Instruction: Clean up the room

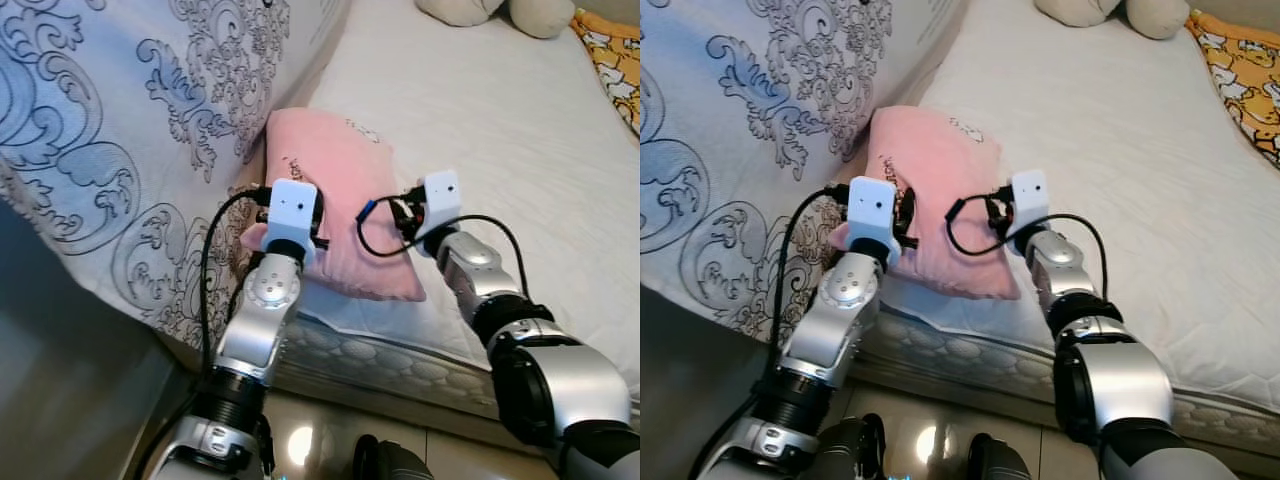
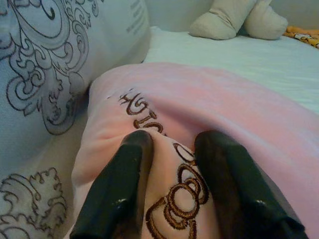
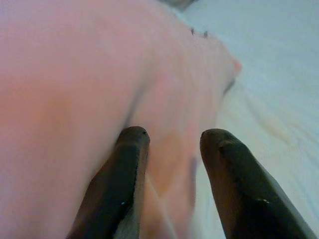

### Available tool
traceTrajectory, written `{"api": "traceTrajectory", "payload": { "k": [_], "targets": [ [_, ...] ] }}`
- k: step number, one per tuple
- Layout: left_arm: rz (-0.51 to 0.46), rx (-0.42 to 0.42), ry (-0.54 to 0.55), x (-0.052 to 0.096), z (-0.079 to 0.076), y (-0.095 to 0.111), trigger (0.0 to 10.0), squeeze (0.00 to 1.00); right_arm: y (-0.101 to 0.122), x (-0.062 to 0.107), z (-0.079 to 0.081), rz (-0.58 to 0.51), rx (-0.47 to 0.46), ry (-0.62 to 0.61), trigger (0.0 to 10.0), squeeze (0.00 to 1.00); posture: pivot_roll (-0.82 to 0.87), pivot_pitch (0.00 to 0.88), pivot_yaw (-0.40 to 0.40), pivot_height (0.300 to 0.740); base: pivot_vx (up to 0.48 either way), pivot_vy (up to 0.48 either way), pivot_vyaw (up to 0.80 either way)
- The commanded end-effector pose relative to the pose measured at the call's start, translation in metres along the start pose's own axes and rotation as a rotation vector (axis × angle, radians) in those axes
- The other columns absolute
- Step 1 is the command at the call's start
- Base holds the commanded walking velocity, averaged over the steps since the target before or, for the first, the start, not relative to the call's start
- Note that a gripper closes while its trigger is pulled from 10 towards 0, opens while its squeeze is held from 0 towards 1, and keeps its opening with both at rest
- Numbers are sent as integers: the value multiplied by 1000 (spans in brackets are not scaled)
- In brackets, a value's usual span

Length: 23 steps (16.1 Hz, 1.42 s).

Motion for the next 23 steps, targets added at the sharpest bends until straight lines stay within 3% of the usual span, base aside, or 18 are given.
{"api": "traceTrajectory", "payload": {
  "k": [1, 4, 6, 8, 13, 16, 20, 21, 22, 23],
  "targets": [
    [-17, -5, -41, -3, -7, 5, 10000, 1000, 10, 0, 0, -48, -9, 1, 10000, 1000, 147, 150, -87, 740, 0, 0, 0],
    [34, -30, -26, 1, 7, -9, 10000, 1000, 5, 3, -1, -55, -5, 10, 10000, 1000, 142, 146, -83, 740, 0, 0, 0],
    [94, -49, -14, 14, 11, -28, 10000, 1000, 3, 5, -4, -58, -10, 0, 10000, 1000, 135, 139, -79, 740, 0, 0, 0],
    [103, -78, 8, 23, 16, -34, 10000, 1000, 3, 7, -7, -83, -47, -24, 10000, 1000, 133, 133, -77, 740, 0, 0, 0],
    [-95, -257, 121, 27, 49, 12, 10000, 1000, 1, 18, -4, -170, -19, -23, 10000, 1000, 138, 106, -81, 740, 0, 0, 0],
    [-157, -292, 139, 27, 59, 29, 10000, 1000, 4, 26, -4, -219, 19, -40, 10000, 1000, 138, 89, -80, 740, 0, 0, 0],
    [-170, -206, 89, 37, 66, 33, 10000, 1000, 25, 54, -4, -370, 100, -100, 10000, 1000, 131, 60, -75, 740, 0, 0, 0],
    [-180, -187, 75, 44, 64, 35, 10000, 404, 22, 64, -1, -383, 110, -96, 10000, 1000, 133, 55, -74, 740, 0, 0, 0],
    [-197, -154, 58, 52, 62, 38, 10000, 0, 18, 77, 3, -392, 117, -91, 10000, 898, 135, 49, -73, 740, 0, 0, 0],
    [-222, -131, 35, 59, 56, 45, 10000, 0, 11, 90, 4, -385, 111, -111, 10000, 0, 134, 36, -69, 740, 0, 0, 0]
  ]
}}
Point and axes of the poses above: a point about 5 cm out from each wrist's last joint towards the gripper, its own x axis pointing back from the gripper into the wrist, its own y axis along the axis of the wrist's last joint, z = x × y, the point moved 5 cm from there along -x, pointing out of the wrist towards the gripper, and after that the axes turned 12 degrees about -x, right-handed, at the moved point
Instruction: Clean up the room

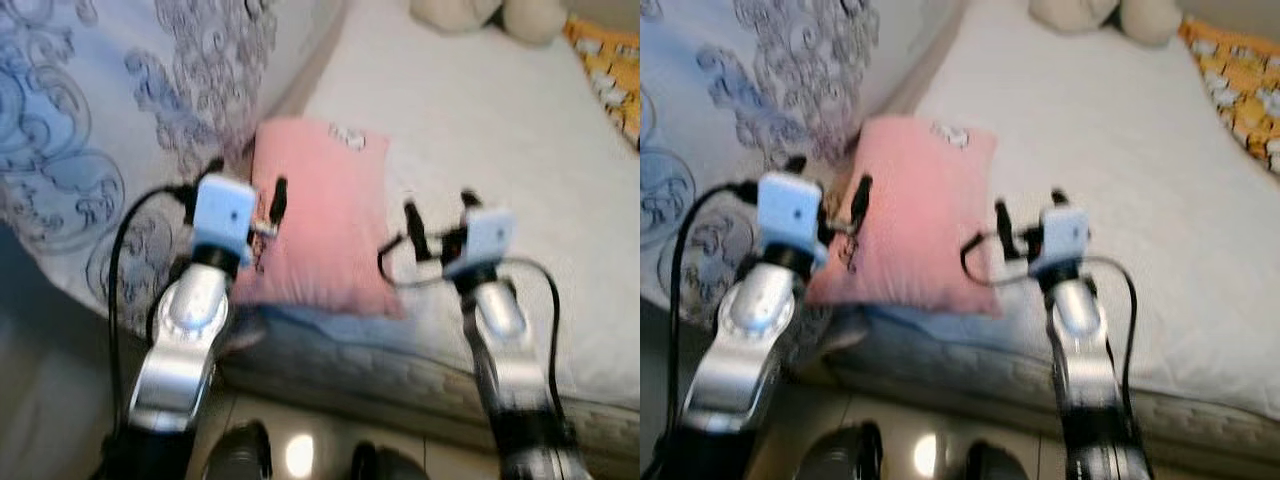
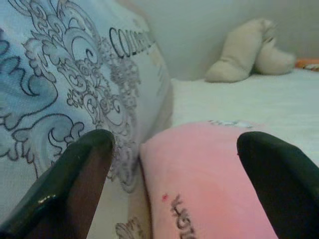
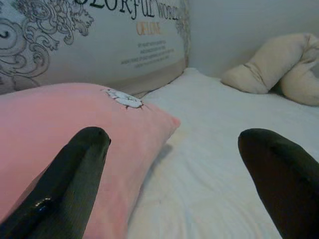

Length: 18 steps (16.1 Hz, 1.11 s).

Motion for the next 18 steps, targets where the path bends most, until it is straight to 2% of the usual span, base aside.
{"api": "traceTrajectory", "payload": {
  "k": [1, 3, 5, 7, 10, 11, 13, 18],
  "targets": [
    [-54, 26, -24, 2, -5, 16, 10000, 0, 6, 4, -2, -13, 12, -19, 10000, 0, 134, 34, -67, 740, 0, 0, 0],
    [-60, 40, -38, 6, -8, 17, 10000, 0, 8, 12, -6, -16, 14, -59, 10000, 0, 131, 12, -59, 740, 0, 0, 0],
    [18, 51, -42, 17, -7, -7, 10000, 0, 11, 22, -16, -24, 24, -108, 10000, 0, 125, 2, -53, 740, 0, 0, 0],
    [75, 79, -42, 21, -5, -24, 10000, 0, 2, 30, -24, 21, 11, -146, 10000, 0, 111, 0, -49, 740, 0, 0, 0],
    [78, 108, -43, 14, -10, -25, 10000, 0, -1, 23, -15, 38, 1, -122, 10000, 0, 98, 0, -45, 740, 182, -261, 0],
    [70, 116, -58, 12, -17, -23, 10000, 0, -5, 17, -9, 54, -1, -102, 10000, 0, 95, 0, -43, 740, 292, -379, 0],
    [68, 121, -75, 12, -24, -25, 10000, 0, -9, 12, -10, 68, -5, -117, 10000, 0, 98, 0, -38, 740, 296, -375, 0],
    [71, 104, -91, 6, -24, -31, 10000, 0, -15, 10, -5, 77, -9, -123, 10000, 0, 102, 0, -31, 740, 311, -362, -460]
  ]
}}
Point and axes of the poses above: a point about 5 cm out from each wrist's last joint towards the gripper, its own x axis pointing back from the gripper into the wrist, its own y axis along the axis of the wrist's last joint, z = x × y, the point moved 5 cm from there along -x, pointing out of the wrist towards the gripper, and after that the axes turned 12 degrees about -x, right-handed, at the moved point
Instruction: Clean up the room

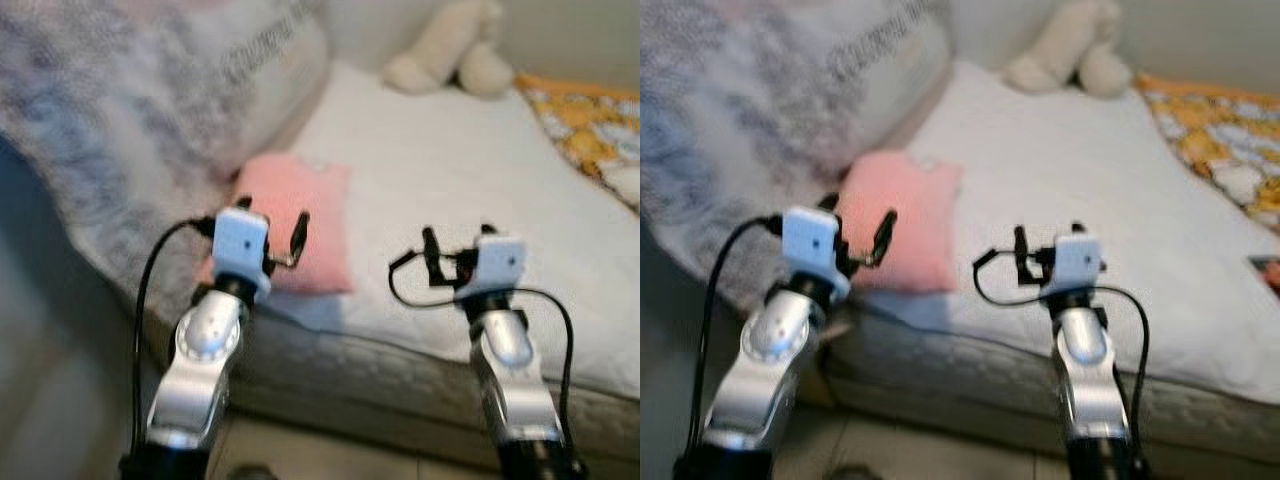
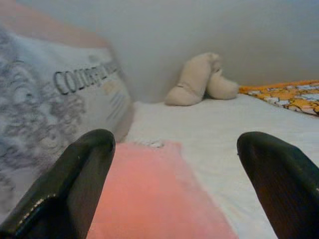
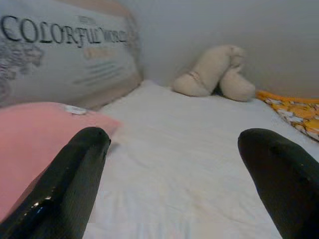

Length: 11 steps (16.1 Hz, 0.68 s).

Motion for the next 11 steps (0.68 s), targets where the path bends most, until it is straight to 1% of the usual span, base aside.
{"api": "traceTrajectory", "payload": {
  "k": [1, 4, 6, 8, 10, 11],
  "targets": [
    [21, -14, 0, -1, 3, -6, 10000, 0, 0, -4, 9, -3, 1, 20, 10000, 0, 101, 0, -30, 740, 315, -356, -525],
    [37, -7, -1, -4, 1, -12, 10000, 0, 0, -7, 11, -9, -5, 22, 10000, 0, 92, 0, -24, 740, 356, -315, 0],
    [64, 19, 20, -6, 4, -18, 10000, 0, 2, -10, 12, -12, -3, 22, 10000, 0, 89, 0, -23, 740, 444, 0, 0],
    [72, 26, 28, -7, 5, -21, 10000, 0, -1, -12, 9, -1, -7, 13, 10000, 0, 86, 0, -21, 740, 454, 0, -528],
    [80, 33, 34, -5, 4, -23, 10000, 0, -2, -12, 9, 0, -9, 15, 10000, 0, 85, 0, -21, 740, 465, 0, 0],
    [117, 66, 78, -1, 8, -31, 10000, 0, -4, -12, 7, 4, -39, 5, 10000, 0, 86, 0, -23, 740, 480, 0, 0]
  ]
}}
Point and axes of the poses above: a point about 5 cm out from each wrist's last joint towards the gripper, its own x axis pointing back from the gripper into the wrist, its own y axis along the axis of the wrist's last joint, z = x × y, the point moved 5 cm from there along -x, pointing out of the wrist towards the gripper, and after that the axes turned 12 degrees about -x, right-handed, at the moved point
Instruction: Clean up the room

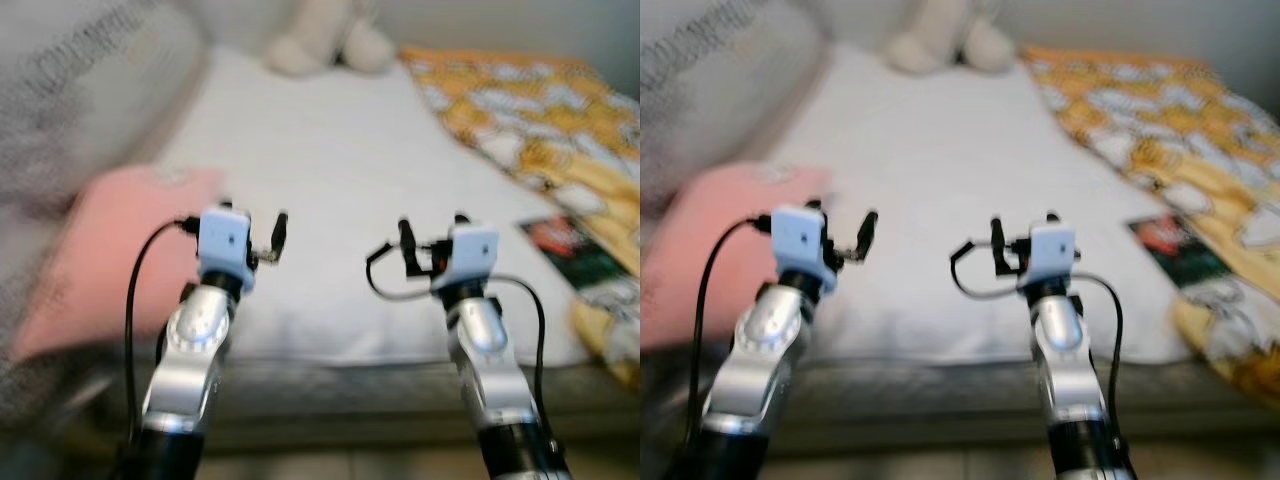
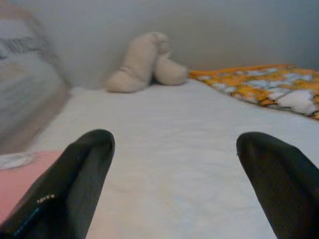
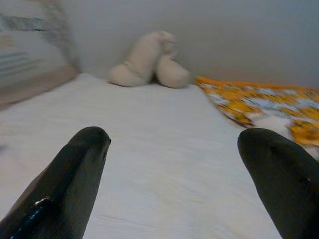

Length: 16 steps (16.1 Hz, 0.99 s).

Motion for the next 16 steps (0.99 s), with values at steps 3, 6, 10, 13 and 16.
{"api": "traceTrajectory", "payload": {
  "k": [3, 6, 10, 13, 16],
  "targets": [
    [116, 46, 52, 17, 11, -30, 10000, 0, -14, 19, -29, 43, -114, -67, 10000, 0, 88, 0, -27, 740, 474, 0, 0],
    [128, -16, 6, 38, 11, -39, 10000, 0, -26, 39, -34, 95, -127, -43, 10000, 0, 86, 0, -25, 740, 458, 0, 0],
    [121, 23, 0, 35, 2, -34, 10000, 0, -26, 37, -34, 99, -127, -31, 10000, 0, 80, 0, -23, 740, 460, 0, 0],
    [78, 33, -21, 35, -2, -25, 10000, 0, -25, 34, -29, 95, -125, -17, 10000, 0, 78, 0, -22, 740, 460, 0, 0],
    [98, -6, -20, 38, -2, -29, 10000, 0, -27, 36, -29, 103, -121, -20, 10000, 0, 78, 0, -18, 740, 255, -173, 0]
  ]
}}
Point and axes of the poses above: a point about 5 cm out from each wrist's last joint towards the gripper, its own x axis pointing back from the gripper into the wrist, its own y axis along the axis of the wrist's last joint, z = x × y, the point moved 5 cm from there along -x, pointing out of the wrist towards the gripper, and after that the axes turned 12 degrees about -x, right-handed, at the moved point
